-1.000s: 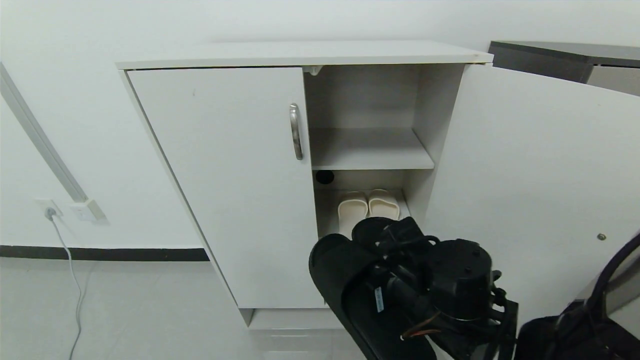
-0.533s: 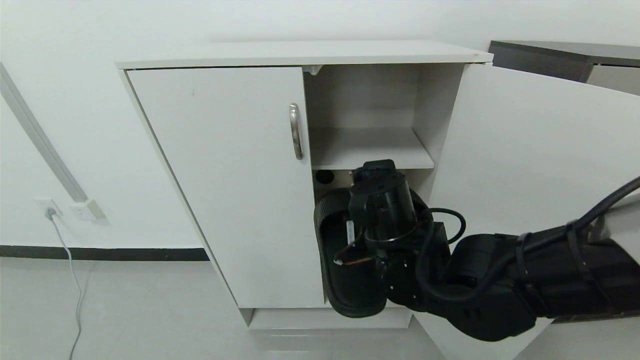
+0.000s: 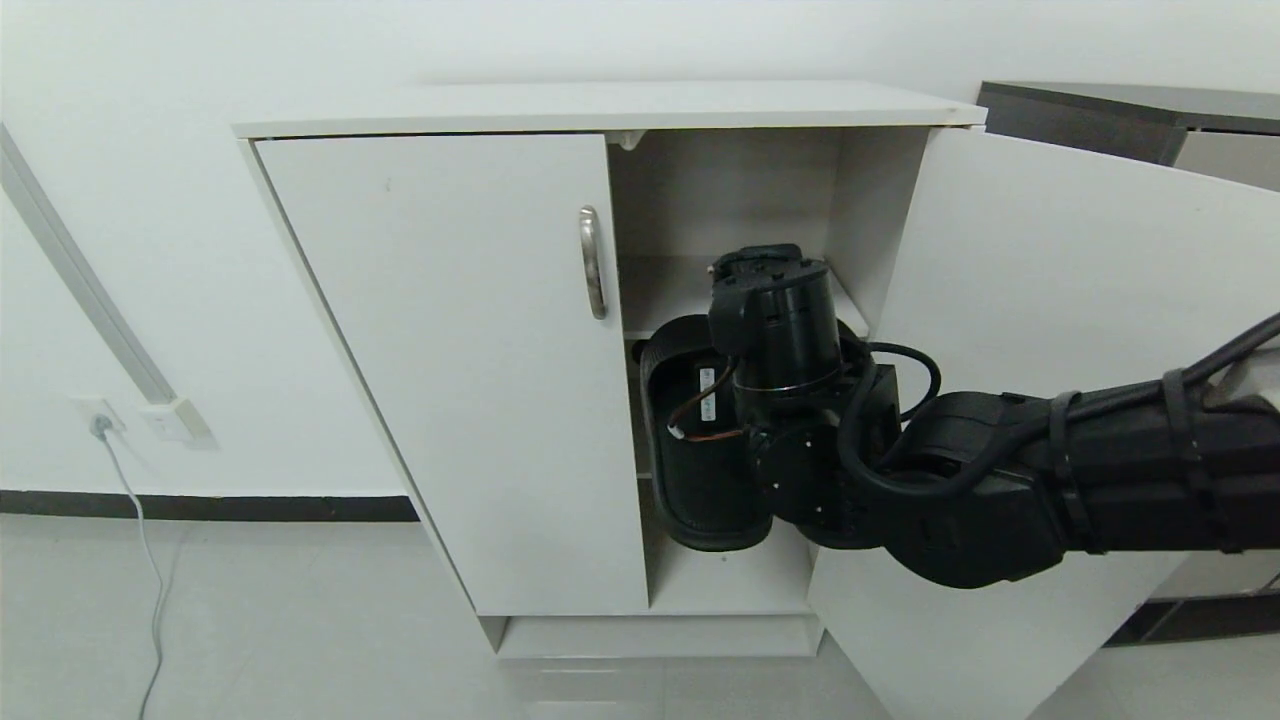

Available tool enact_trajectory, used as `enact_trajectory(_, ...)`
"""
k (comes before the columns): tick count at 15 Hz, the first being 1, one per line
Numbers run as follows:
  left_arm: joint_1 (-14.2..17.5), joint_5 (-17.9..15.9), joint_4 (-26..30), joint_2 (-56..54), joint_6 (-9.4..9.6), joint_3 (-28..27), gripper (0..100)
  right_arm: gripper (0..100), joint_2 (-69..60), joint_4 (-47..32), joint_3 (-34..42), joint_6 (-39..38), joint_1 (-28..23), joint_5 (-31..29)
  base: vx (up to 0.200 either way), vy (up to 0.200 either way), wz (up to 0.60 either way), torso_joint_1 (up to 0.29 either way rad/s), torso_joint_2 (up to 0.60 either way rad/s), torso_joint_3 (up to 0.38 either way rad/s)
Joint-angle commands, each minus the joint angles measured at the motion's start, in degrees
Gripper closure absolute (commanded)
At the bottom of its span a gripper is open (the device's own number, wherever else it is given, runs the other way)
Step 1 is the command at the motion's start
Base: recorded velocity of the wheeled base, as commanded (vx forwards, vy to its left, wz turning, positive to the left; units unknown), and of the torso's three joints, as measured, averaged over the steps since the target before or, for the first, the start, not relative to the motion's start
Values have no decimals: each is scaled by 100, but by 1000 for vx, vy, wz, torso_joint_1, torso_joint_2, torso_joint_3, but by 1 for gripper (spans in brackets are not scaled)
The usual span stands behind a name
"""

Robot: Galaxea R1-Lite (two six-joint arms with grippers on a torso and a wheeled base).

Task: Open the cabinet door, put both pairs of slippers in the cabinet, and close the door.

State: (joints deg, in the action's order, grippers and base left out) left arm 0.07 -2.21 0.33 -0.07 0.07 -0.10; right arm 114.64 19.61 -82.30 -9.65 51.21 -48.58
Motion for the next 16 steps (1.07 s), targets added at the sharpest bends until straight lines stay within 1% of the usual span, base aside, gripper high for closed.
enact_trajectory(1, 10, 1, 2, 7, 1, 1, 100, 100, -12, 7, 3, -1, -15, -2, 0, 0, 0, 0, 0, 0)
enact_trajectory(2, 10, 1, 2, 7, 1, 1, 100, 100, -12, 7, 3, -1, -15, -11, 0, 0, 0, 0, 0, 0)
enact_trajectory(11, 1, 1, 2, 7, 1, 1, 100, 100, -38, 34, 65, 43, -6, -11, 200, 0, 0, 2, 3, 2)
enact_trajectory(12, 1, 1, 2, 7, 37, 1, 100, 100, -21, 42, 82, 43, 3, -11, 200, 0, 0, 2, 2, 2)
enact_trajectory(16, 10, 1, 2, 7, 19, 1, 100, 100, 217, 42, -67, 51, -24, 85, 0, 0, 0, 0, 0, 0)
